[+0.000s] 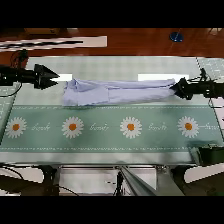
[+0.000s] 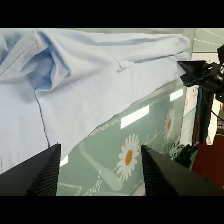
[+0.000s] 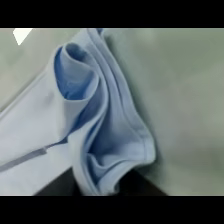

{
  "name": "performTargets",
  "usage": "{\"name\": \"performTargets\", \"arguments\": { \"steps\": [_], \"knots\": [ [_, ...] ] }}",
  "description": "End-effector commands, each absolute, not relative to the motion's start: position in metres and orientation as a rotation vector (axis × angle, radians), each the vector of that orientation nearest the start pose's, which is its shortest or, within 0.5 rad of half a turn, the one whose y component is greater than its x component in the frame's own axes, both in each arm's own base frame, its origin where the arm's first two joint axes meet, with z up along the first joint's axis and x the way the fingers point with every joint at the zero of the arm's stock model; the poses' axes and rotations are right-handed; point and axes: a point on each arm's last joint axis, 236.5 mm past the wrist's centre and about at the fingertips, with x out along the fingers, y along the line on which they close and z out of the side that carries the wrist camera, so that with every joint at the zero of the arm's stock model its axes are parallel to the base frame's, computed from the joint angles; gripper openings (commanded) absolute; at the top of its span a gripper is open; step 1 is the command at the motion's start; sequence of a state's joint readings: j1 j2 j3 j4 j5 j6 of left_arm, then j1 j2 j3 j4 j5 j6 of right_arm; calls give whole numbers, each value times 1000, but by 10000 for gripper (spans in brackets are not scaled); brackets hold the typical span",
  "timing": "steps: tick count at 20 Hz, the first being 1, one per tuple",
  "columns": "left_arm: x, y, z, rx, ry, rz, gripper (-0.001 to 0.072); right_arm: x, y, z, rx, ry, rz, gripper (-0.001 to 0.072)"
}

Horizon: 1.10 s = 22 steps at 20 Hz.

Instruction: Fold the shirts.

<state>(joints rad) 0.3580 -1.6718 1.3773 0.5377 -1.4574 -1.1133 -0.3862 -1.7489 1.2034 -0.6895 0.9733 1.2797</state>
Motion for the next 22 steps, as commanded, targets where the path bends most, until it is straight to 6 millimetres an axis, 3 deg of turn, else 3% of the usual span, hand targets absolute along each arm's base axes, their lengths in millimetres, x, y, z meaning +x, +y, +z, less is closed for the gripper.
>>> {"name": "performTargets", "arguments": {
  "steps": [1,3,4,5,8,10,14,17,22],
  "knots": [
    [439,-56,34,-835,1190,-671,589,491,-2,-87,990,1097,128,34],
    [435,-61,35,-853,1215,-675,545,494,2,-55,944,1061,208,33],
    [432,-65,37,-856,1227,-682,353,493,2,-37,917,1049,232,33],
    [431,-72,39,-857,1236,-694,245,489,2,-19,877,1041,256,33],
    [431,-107,52,-896,1243,-757,229,468,1,22,740,1035,281,33],
    [432,-139,58,-890,1237,-809,124,450,-3,37,643,1057,274,33],
    [427,-205,56,-838,1260,-854,124,412,-27,63,451,1097,172,33],
    [409,-254,53,-797,1311,-901,124,382,-45,85,320,1114,97,33],
    [376,-329,50,-736,1359,-951,124,343,-44,123,231,1095,73,33]
  ]
}}
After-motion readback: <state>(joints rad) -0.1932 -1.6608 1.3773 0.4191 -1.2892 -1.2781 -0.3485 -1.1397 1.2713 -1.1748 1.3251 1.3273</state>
